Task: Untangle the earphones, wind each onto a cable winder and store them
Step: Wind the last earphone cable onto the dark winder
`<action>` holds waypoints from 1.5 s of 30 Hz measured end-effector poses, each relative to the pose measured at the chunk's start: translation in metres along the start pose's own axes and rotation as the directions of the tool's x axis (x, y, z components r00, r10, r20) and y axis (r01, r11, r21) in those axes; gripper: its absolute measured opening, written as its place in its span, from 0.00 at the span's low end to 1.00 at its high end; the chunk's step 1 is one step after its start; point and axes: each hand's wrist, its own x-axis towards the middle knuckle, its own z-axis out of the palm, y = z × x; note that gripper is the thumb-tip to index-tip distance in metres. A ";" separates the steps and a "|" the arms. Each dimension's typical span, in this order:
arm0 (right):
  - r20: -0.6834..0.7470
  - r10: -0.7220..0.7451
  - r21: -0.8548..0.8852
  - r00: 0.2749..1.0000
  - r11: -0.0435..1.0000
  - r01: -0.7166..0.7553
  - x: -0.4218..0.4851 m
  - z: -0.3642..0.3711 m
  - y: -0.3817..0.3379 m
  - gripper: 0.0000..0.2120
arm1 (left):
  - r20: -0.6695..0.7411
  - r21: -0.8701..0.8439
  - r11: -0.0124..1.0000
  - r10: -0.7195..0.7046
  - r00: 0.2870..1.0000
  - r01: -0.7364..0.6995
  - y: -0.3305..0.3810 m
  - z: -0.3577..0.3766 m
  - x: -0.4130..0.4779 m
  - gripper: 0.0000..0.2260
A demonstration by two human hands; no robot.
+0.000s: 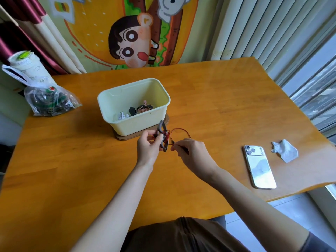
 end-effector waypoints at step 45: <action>-0.015 0.106 -0.055 0.994 0.993 -0.107 0.007 -0.034 0.025 0.09 | 0.468 0.267 0.922 0.131 0.874 -0.282 -0.012 -0.013 -0.016 0.06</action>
